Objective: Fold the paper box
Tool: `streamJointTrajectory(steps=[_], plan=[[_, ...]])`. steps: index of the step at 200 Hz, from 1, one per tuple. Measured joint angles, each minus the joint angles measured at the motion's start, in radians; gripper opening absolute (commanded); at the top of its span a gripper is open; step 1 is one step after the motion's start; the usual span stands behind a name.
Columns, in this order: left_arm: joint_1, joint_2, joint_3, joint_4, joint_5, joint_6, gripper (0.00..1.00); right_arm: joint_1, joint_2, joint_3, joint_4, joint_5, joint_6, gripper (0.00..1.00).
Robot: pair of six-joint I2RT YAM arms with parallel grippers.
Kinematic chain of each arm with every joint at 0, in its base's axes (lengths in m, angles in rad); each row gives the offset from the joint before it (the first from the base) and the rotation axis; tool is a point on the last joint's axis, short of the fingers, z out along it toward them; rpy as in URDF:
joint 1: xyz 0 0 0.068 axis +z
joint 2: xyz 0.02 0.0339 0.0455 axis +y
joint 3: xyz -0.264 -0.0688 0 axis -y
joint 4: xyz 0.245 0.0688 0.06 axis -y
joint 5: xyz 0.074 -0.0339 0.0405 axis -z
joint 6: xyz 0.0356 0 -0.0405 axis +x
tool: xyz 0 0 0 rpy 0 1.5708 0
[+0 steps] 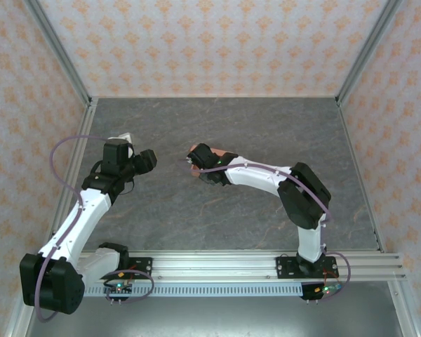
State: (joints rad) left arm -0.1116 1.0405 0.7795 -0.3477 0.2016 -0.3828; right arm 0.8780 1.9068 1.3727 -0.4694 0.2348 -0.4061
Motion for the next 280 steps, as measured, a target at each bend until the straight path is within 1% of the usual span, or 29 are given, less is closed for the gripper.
streamJointTrajectory(steps=[16, 27, 59, 74, 87, 127, 175, 280], plan=[[0.000, 0.000, -0.001, 0.000, 0.000, 0.000, 0.67, -0.002, 0.000, 0.000, 0.010, 0.001, -0.003, 0.42], [0.000, 0.000, -0.001, 0.000, 0.000, 0.000, 0.67, -0.003, -0.002, -0.005, 0.017, -0.009, -0.008, 0.46], [0.000, 0.000, -0.003, 0.000, 0.000, 0.000, 0.67, -0.005, -0.025, -0.045, 0.025, -0.087, -0.038, 0.56], [0.000, 0.000, -0.003, 0.000, 0.000, 0.000, 0.67, -0.004, -0.026, -0.047, 0.025, -0.102, -0.049, 0.59], [0.000, 0.000, -0.003, 0.000, 0.000, 0.000, 0.67, -0.004, -0.026, -0.047, 0.026, -0.103, -0.057, 0.59], [0.000, 0.000, -0.003, 0.000, 0.000, 0.000, 0.67, -0.004, -0.008, -0.043, 0.029, -0.059, -0.067, 0.56], [0.000, 0.000, -0.003, 0.000, 0.000, 0.000, 0.67, -0.004, 0.017, -0.042, 0.039, 0.002, -0.068, 0.48], [0.000, 0.000, -0.003, 0.000, 0.000, 0.000, 0.67, -0.017, 0.007, -0.037, 0.051, 0.001, -0.023, 0.41]])
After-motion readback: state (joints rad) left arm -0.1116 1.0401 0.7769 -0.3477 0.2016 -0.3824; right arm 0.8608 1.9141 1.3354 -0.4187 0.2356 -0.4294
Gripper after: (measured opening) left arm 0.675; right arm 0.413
